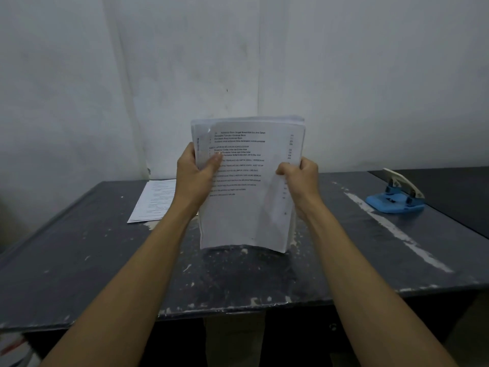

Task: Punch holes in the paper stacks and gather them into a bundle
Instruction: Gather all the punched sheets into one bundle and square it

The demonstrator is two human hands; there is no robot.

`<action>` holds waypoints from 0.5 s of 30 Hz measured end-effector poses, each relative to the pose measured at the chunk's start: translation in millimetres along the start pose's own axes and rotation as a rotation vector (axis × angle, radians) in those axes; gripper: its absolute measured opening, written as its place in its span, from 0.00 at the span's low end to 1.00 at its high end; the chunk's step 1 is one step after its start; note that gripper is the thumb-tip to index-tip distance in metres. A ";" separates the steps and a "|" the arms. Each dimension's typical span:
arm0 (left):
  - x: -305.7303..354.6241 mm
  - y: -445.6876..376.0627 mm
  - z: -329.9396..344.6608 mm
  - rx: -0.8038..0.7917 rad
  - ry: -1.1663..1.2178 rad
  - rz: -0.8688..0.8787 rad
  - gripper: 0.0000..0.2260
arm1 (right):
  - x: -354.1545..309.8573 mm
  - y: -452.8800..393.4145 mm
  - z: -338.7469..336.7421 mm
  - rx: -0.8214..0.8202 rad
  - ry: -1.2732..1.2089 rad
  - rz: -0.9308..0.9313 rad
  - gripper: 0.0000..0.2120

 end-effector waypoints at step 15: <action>-22.5 10.1 -4.7 -0.049 0.072 -0.100 0.13 | 25.5 9.9 -1.4 0.029 0.060 0.039 0.04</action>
Point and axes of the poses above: each hand's wrist, its own y-axis away from the middle knuckle, its own z-axis out of the palm, x = y × z, the point moved 9 cm from there along -y, towards the middle knuckle, and after that the axes turned 3 degrees about y, right-handed, at the moved point
